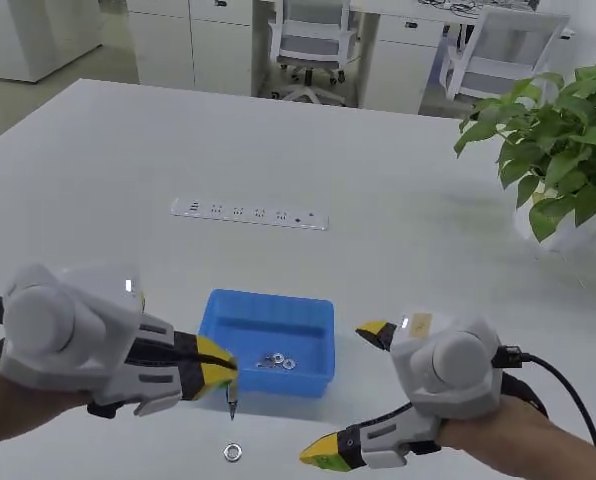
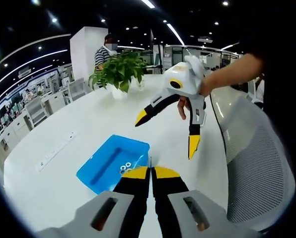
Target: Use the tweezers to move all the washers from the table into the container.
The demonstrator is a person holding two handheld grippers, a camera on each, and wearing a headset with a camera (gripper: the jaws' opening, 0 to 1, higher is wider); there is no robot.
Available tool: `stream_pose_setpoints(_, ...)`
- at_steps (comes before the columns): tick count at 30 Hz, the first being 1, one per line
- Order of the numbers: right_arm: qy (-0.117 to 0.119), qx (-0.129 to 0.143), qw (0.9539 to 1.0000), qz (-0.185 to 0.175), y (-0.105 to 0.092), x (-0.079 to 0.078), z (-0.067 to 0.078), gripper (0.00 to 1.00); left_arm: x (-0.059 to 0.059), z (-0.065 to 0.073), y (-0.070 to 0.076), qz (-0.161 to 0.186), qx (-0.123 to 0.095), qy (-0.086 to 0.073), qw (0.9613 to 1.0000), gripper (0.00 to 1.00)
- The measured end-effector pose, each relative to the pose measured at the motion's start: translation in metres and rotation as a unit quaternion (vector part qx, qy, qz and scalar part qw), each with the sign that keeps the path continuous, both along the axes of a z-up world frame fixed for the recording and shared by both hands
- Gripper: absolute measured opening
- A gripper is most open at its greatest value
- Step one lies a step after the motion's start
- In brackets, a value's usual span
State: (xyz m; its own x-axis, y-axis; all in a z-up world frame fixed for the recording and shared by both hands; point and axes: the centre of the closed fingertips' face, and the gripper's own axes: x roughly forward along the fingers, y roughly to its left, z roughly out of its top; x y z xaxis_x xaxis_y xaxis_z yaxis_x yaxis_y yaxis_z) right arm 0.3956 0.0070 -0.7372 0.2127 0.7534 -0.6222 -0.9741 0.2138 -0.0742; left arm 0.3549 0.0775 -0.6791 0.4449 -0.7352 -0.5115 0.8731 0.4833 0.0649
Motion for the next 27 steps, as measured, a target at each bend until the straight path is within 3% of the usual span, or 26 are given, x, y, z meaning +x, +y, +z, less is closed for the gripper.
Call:
stream_pose_setpoints(16, 0.001, 0.004, 1.0000, 0.007, 0.006, -0.005, -0.001, 1.00, -0.008, -0.020, 0.001, -0.004, 0.007, 0.017, 0.9998, 0.06)
stream_pose_setpoints(27, 0.003, 0.001, 1.0000, 0.006, 0.003, -0.008, -0.004, 1.00, -0.011, -0.024, -0.003, -0.003, 0.000, 0.022, 0.9998, 0.06)
